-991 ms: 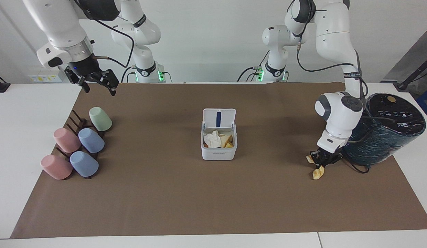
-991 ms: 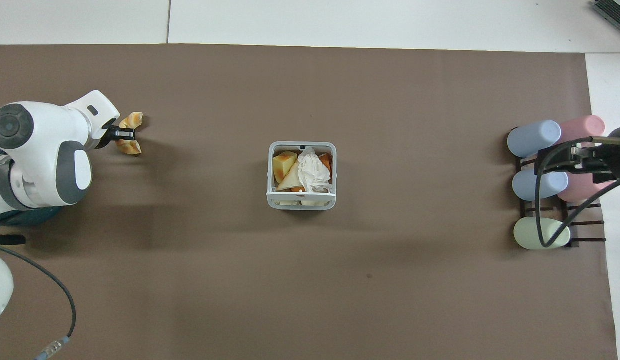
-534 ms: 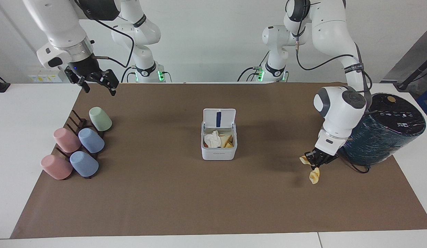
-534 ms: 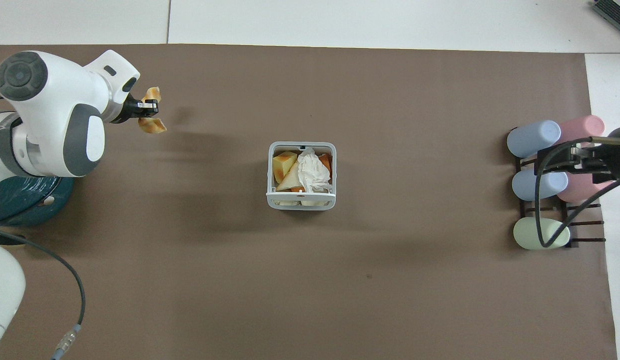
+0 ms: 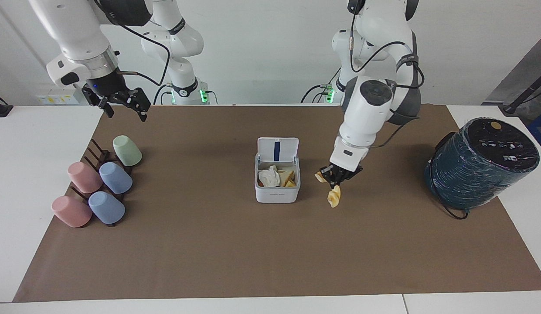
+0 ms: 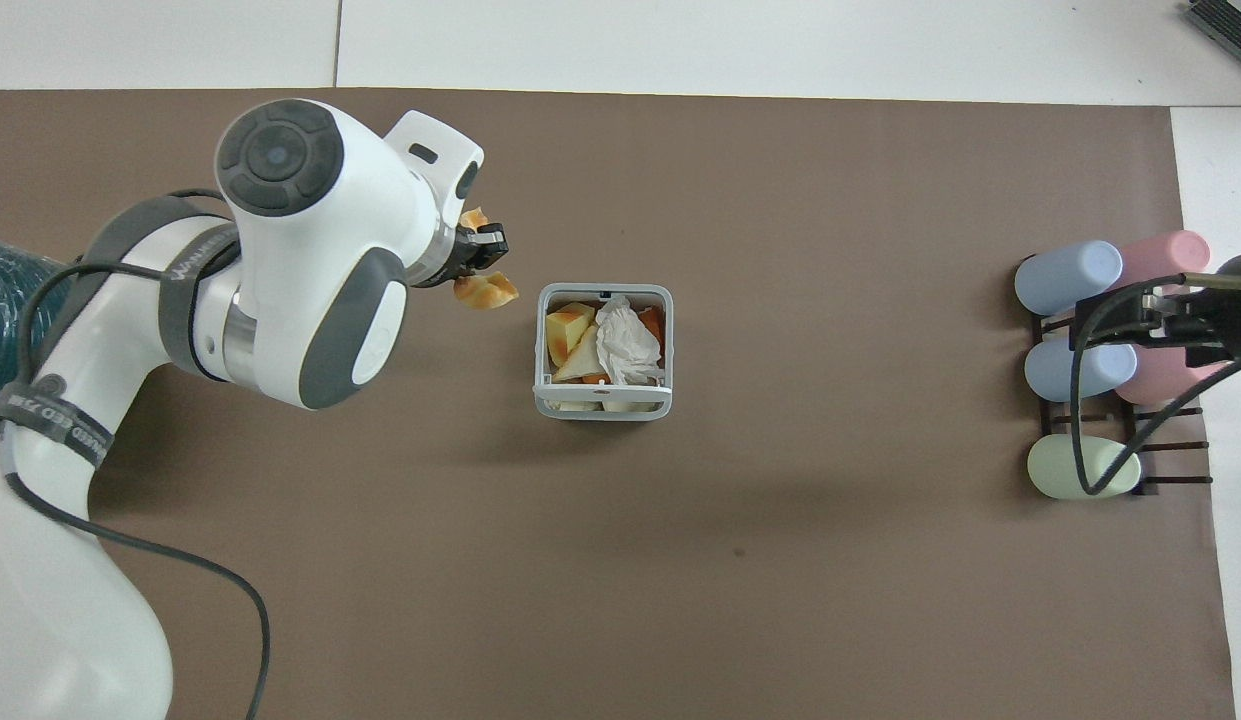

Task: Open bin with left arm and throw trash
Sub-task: 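Carry the croissant over the bin and release it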

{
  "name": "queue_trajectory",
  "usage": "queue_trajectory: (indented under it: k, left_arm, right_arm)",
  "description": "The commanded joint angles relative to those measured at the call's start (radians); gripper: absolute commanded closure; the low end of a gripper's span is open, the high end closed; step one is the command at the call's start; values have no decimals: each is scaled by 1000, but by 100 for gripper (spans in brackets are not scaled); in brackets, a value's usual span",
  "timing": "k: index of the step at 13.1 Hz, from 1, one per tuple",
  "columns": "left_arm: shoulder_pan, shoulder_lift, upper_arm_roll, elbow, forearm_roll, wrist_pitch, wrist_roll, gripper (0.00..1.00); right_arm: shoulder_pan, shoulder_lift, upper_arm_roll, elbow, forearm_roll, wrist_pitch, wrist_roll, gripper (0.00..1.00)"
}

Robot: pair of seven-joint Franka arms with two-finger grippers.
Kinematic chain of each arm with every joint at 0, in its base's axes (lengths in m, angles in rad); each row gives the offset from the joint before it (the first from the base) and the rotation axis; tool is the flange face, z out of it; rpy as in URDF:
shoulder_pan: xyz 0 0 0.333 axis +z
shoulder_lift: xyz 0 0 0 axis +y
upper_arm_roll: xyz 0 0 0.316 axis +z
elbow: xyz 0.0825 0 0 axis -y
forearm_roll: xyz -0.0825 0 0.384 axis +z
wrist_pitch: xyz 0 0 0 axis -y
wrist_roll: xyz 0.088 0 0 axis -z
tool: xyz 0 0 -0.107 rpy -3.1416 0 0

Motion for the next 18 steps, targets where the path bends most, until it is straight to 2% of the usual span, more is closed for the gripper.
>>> queue_trajectory:
  k: [1, 3, 7, 8, 9, 10, 11, 12, 16, 18]
  left_arm:
    - [-95, -14, 17, -16, -14, -4, -139, 100]
    - [-144, -27, 17, -51, -14, 40, -205, 100]
    - [-199, -79, 15, -223, -14, 184, -235, 100]
    - [-199, -83, 15, -236, -15, 195, -235, 97]
    - [-199, -84, 15, -234, -14, 188, -235, 88]
    - [-199, -83, 15, -230, -15, 185, -233, 59]
    - [-199, -80, 17, -222, -14, 180, -235, 15]
    - [-195, -73, 17, -199, -15, 174, -235, 10]
    - [-166, -38, 26, -29, -15, 25, -224, 10]
    - [-94, -43, 23, 37, -6, -76, -203, 10]
  right_arm:
    - [-10, -15, 4, -16, 15, 1, -28, 0]
    - [-11, -15, 4, -16, 14, 1, -28, 0]
    - [-11, -15, 4, -16, 15, -1, -28, 0]
    - [-11, -15, 4, -16, 14, -1, -28, 0]
    - [-10, -15, 4, -16, 14, 1, -28, 0]
    - [-10, -15, 4, -16, 14, 1, -28, 0]
    - [-11, -15, 4, -16, 14, 1, -28, 0]
    - [-11, -15, 4, -16, 15, -1, -28, 0]
    - [-10, -15, 4, -16, 15, 1, -28, 0]
    - [-10, -15, 4, -16, 14, 1, -28, 0]
